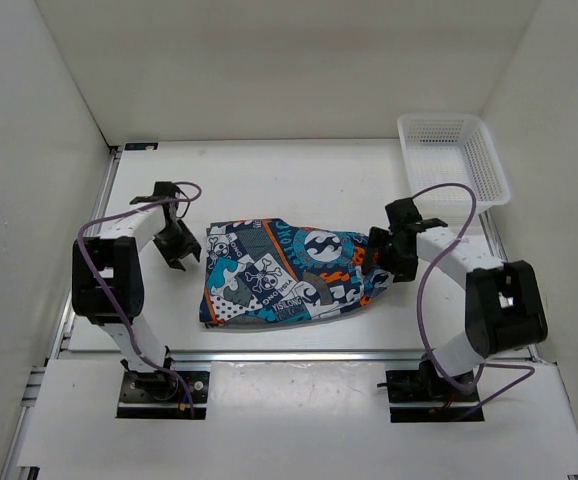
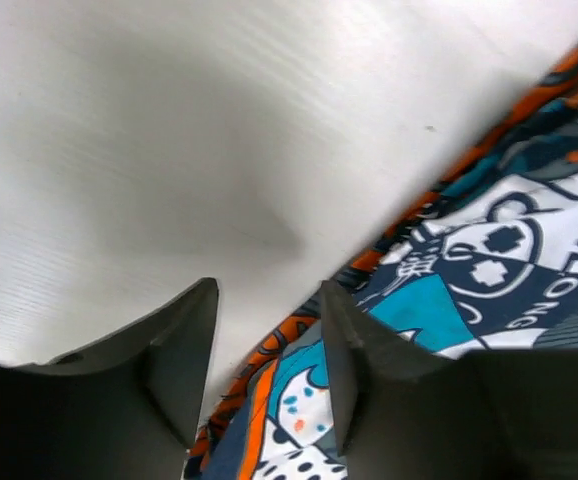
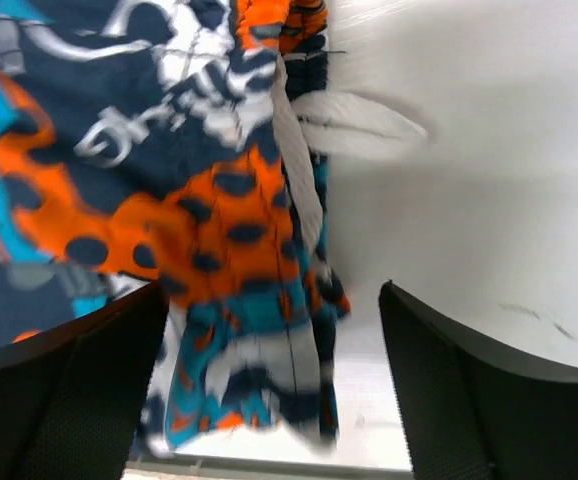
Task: Fold and stack the shorts
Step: Fold the shorts
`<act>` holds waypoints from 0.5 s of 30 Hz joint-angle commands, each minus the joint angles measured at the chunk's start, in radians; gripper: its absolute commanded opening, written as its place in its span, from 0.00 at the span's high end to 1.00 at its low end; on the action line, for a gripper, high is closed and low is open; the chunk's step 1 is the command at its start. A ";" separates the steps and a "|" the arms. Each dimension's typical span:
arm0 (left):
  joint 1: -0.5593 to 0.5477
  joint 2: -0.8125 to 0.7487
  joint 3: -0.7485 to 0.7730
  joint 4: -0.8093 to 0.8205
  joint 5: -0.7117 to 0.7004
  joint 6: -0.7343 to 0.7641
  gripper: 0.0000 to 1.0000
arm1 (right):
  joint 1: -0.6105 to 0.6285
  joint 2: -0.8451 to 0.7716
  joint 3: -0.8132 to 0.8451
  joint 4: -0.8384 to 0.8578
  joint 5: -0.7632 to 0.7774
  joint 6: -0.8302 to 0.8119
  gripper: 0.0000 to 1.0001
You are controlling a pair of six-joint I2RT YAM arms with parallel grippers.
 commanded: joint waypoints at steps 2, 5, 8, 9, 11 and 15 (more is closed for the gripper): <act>0.004 0.003 -0.029 0.052 0.098 -0.020 0.65 | -0.002 0.100 0.010 0.075 -0.079 -0.026 0.16; 0.004 0.075 -0.029 0.065 0.151 -0.031 0.90 | -0.002 0.147 0.010 0.104 -0.092 -0.017 0.37; -0.031 0.110 -0.018 0.076 0.162 -0.042 0.90 | -0.002 0.147 0.021 0.104 -0.092 -0.017 0.73; -0.041 0.110 -0.018 0.076 0.162 -0.052 0.90 | -0.002 0.147 0.034 0.093 -0.078 -0.017 0.80; -0.074 0.110 -0.018 0.085 0.162 -0.065 0.90 | -0.002 0.117 0.053 0.055 -0.043 -0.017 0.91; -0.119 0.099 -0.027 0.085 0.162 -0.100 0.90 | 0.007 0.045 0.108 -0.031 0.060 -0.038 1.00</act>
